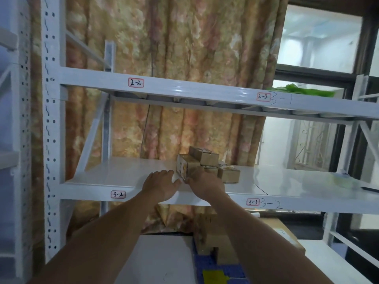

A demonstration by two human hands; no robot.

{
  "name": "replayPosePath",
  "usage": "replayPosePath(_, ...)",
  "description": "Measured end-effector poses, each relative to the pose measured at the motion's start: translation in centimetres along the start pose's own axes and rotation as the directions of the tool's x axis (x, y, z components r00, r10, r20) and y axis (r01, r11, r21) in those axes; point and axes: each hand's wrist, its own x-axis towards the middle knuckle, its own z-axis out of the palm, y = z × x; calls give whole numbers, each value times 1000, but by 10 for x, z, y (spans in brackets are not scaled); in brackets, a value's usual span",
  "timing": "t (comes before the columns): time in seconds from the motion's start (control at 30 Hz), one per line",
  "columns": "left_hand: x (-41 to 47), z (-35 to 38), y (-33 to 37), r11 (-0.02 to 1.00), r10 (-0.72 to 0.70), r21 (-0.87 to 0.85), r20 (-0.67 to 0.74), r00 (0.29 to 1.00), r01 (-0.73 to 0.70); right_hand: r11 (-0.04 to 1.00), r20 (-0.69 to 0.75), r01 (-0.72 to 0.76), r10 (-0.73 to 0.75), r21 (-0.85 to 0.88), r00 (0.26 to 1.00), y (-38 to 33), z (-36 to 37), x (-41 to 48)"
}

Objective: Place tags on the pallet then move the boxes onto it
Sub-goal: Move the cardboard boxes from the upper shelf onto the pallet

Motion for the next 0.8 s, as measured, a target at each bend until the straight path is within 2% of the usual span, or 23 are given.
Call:
replayPosePath(0.33, 46, 21, 31, 971, -34, -238, -28, 999, 27, 996, -160, 93, -92, -1, 983, 17, 15, 40)
replayPosePath(0.5, 42, 24, 35, 936, -50, -350, -70, 996, 22, 993, -124, 122, -120, 3, 985, 17, 22, 49)
replayPosePath(0.63, 40, 26, 25, 894, -39, -448, -81, 996, -1, 989, -139, 101, -86, 106, 987, 6, 18, 49)
replayPosePath(0.8, 28, 24, 15, 841, 15, -535, -119, 993, -77, 943, -204, 28, 42, 330, 978, -3, 12, 41)
